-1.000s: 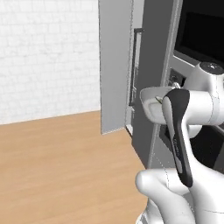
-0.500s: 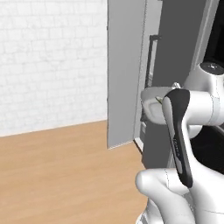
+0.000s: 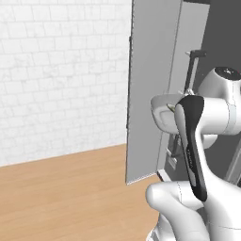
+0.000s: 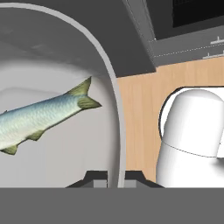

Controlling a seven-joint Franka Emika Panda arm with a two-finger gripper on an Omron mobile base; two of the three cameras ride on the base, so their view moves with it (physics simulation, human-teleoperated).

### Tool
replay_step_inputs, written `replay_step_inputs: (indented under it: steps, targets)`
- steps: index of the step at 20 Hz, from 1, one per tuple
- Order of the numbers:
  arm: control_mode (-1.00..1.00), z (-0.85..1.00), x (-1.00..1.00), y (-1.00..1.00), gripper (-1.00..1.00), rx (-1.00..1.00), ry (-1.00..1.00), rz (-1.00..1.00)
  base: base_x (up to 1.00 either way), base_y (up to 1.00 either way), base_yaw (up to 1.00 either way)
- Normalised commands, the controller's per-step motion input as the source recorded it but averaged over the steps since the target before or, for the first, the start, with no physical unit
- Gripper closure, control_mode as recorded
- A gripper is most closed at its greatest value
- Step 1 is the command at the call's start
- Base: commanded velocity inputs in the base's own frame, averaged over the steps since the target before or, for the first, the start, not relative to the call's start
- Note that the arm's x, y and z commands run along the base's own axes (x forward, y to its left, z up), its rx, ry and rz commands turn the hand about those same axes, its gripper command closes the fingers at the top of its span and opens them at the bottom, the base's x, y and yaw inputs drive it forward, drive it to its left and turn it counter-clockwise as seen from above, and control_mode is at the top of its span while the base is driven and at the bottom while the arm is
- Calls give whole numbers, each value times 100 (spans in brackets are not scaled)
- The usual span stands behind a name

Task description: Take the meat container that has the fish and place it on the second highest rack of the freezer. Then take the vegetable container that has the eggplant and carrot and place it on the highest rack of the freezer.

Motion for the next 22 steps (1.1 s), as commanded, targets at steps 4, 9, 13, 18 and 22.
replay_step_inputs:
  steps: [4,9,13,18,22]
  targets:
    - [100,0,0,0,100,0,0,0,100,10,0]
    - [100,0,0,0,100,0,0,0,100,1,-9]
    - [100,0,0,0,100,0,0,0,95,0,-39]
    - [100,0,0,0,100,0,0,0,60,0,-63]
    - [100,0,0,0,100,0,0,0,26,0,-71]
